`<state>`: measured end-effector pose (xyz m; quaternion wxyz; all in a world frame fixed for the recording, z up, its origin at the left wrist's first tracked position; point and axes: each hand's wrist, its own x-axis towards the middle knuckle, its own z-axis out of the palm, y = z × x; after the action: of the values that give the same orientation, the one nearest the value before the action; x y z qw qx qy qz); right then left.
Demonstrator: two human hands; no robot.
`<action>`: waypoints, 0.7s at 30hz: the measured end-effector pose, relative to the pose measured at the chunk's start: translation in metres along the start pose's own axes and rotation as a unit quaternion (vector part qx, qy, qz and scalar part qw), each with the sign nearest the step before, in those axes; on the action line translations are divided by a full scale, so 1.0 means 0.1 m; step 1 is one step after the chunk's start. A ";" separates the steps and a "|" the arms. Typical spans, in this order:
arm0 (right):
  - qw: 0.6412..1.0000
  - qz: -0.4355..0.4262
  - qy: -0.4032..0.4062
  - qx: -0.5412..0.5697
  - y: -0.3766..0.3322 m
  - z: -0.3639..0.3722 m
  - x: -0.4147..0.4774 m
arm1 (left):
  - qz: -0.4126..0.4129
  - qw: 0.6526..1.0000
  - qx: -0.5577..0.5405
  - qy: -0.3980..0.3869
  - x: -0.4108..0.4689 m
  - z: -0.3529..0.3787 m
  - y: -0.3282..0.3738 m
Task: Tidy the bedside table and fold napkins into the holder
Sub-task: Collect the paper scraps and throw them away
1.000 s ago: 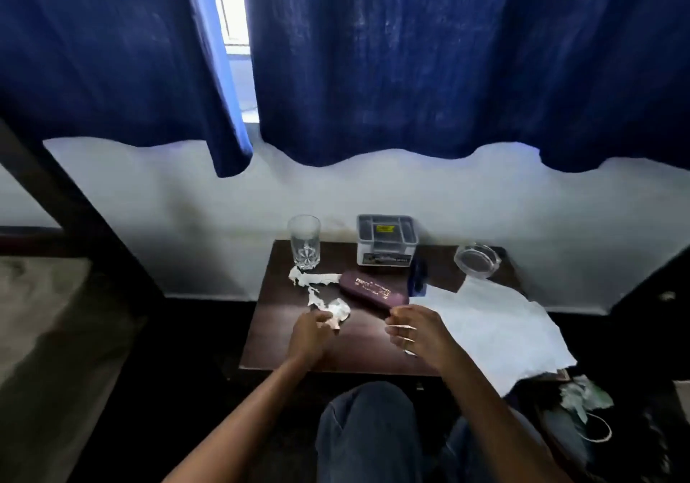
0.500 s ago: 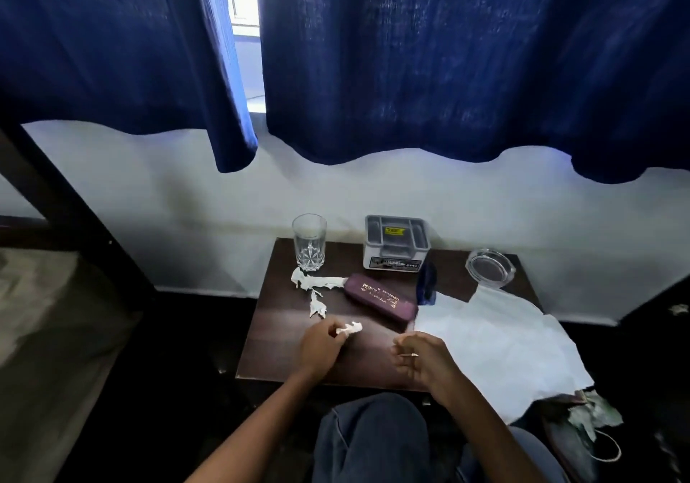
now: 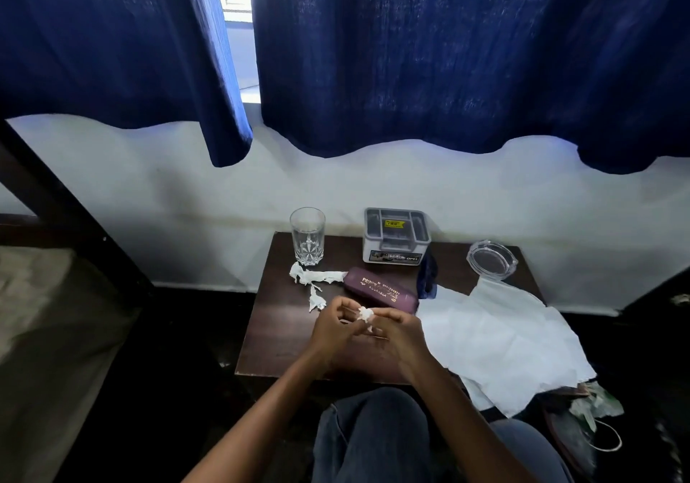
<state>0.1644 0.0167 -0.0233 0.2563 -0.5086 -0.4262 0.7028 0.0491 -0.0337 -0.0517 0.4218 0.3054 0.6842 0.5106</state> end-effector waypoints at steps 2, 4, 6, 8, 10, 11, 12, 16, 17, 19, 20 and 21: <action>0.999 -0.016 0.027 -0.015 -0.02 -0.03 0.02 | 0.010 1.000 0.016 0.005 0.03 -0.04 0.02; 0.999 -0.017 0.050 -0.009 -0.03 -0.09 0.05 | 0.025 0.990 0.107 0.083 0.10 -0.11 0.00; 0.999 -0.012 0.051 0.002 -0.01 -0.17 0.06 | 0.034 0.953 0.261 0.153 0.19 -0.21 -0.06; 0.999 0.001 0.046 0.014 0.01 -0.23 0.05 | 0.007 0.917 0.382 0.118 0.24 -0.27 -0.11; 0.998 0.015 0.051 0.019 0.04 -0.29 0.03 | -0.005 0.879 0.474 0.047 0.21 -0.30 -0.16; 0.998 0.019 0.055 0.022 0.05 -0.32 0.02 | 0.007 0.863 0.504 0.033 0.18 -0.30 -0.19; 0.998 0.022 0.056 0.027 0.06 -0.34 0.00 | 0.026 0.856 0.515 0.039 0.15 -0.31 -0.22; 0.997 0.028 0.067 0.027 0.06 -0.44 -0.08 | 0.022 0.943 0.320 0.094 0.06 -0.29 -0.19; 0.997 0.026 0.065 0.021 0.05 -0.46 -0.10 | 0.006 0.963 0.254 0.094 0.03 -0.26 -0.14; 0.998 0.022 0.049 0.017 0.01 -0.48 -0.14 | -0.025 0.989 0.124 0.076 0.00 -0.15 0.02; 0.999 0.018 0.040 0.022 -0.01 -0.48 -0.18 | -0.034 0.996 0.066 0.054 -0.02 -0.08 0.11; 0.999 0.013 0.031 0.029 -0.03 -0.49 -0.20 | -0.040 0.999 0.020 0.025 -0.04 0.00 0.21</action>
<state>0.2170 0.0187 -0.0162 0.2743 -0.5282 -0.3910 0.7021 0.0511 -0.0311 -0.0311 0.4188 0.2730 0.7164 0.4867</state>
